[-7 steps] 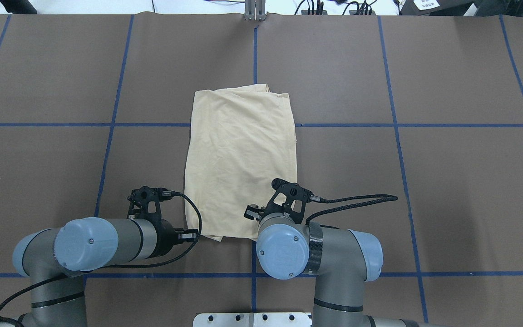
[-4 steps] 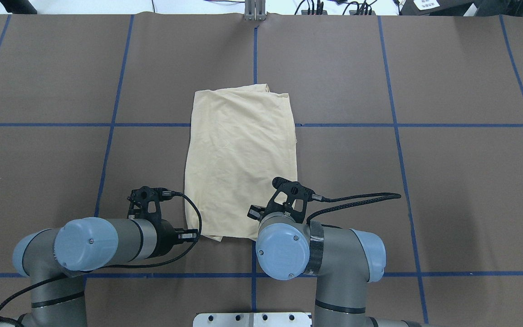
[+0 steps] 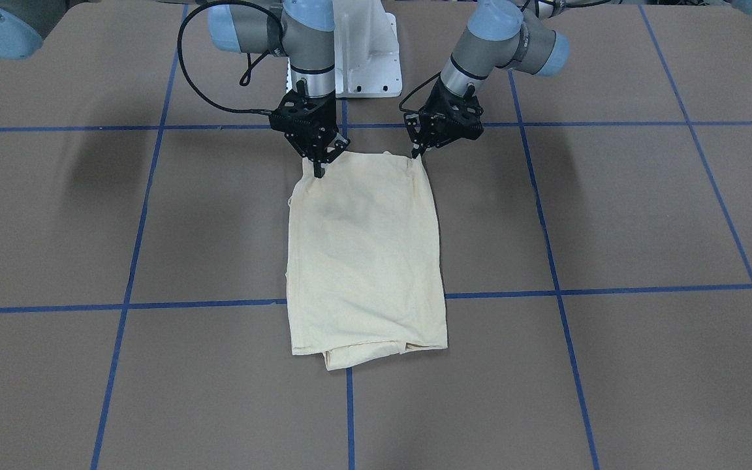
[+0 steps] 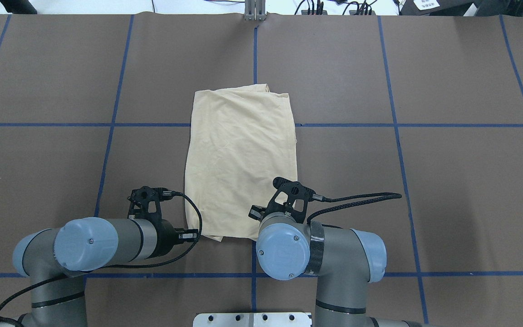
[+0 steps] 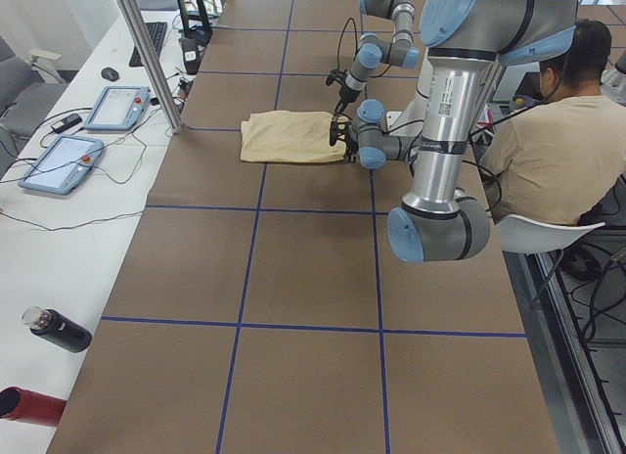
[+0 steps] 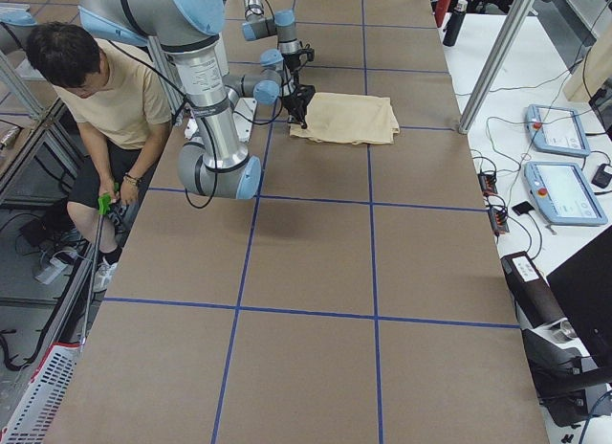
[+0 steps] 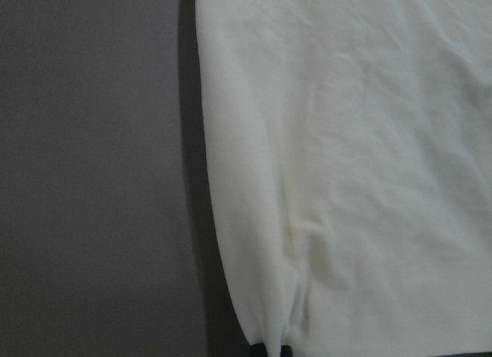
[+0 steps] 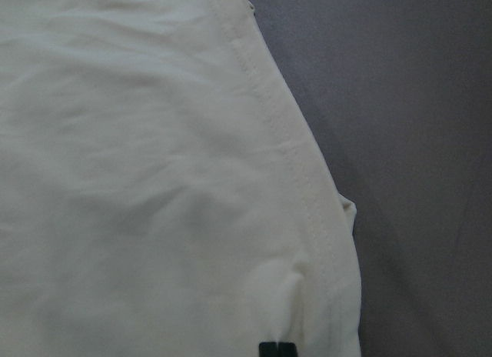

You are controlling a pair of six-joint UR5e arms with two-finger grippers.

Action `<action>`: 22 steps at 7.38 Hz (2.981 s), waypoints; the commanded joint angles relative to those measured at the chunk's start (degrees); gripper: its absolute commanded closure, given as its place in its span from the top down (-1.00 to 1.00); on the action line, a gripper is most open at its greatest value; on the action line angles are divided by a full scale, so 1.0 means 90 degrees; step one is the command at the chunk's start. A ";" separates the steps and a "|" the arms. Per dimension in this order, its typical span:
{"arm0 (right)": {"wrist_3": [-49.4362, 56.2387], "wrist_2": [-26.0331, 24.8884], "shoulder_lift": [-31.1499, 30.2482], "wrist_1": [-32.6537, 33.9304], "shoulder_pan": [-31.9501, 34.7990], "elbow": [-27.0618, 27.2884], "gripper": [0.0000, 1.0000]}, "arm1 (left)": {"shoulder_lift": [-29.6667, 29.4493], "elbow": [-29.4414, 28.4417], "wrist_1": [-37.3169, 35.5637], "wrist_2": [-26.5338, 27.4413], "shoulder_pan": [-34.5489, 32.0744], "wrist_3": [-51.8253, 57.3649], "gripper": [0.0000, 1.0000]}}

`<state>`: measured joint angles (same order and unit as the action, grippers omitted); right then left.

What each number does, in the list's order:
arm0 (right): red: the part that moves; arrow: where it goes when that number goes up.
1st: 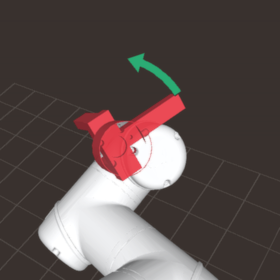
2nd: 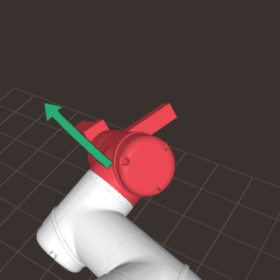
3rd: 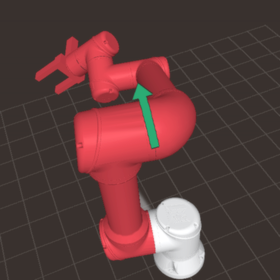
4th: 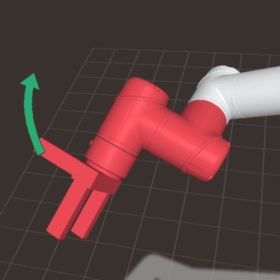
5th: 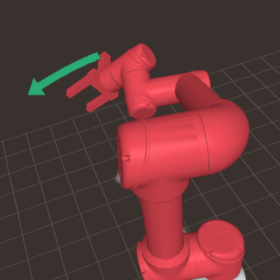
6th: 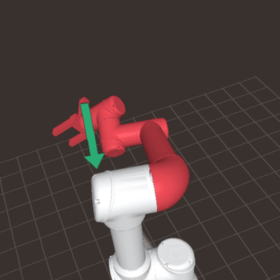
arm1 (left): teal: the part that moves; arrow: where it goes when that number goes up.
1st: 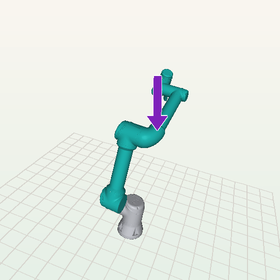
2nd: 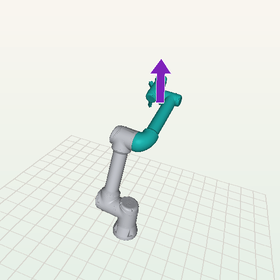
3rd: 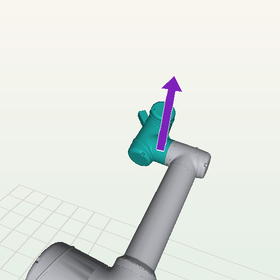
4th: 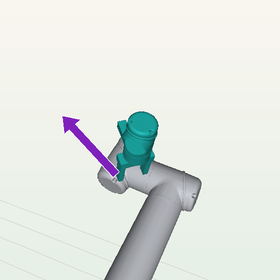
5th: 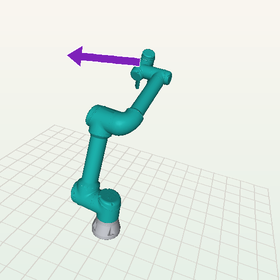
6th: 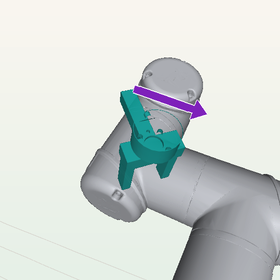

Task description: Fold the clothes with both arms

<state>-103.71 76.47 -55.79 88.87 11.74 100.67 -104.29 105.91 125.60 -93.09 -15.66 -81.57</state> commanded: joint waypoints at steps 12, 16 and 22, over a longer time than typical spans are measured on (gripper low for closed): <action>0.0439 -0.0370 -0.0657 0.1493 -0.0816 0.1784 0.98 | 0.0074 0.2197 -0.1621 0.0021 0.0910 -0.0947 -1.00; 0.0850 -0.0391 -0.1075 0.0004 -0.0709 0.1297 1.00 | 0.0084 0.2187 -0.1631 0.0021 0.0910 -0.0947 -1.00; 0.0771 -0.0459 -0.1028 -0.0119 -0.0777 0.0807 0.06 | 0.0093 0.2197 -0.1631 0.0021 0.0910 -0.0957 -1.00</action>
<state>-96.79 72.45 -65.09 87.59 4.80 108.09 -103.42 125.68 110.92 -92.90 -7.47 -90.17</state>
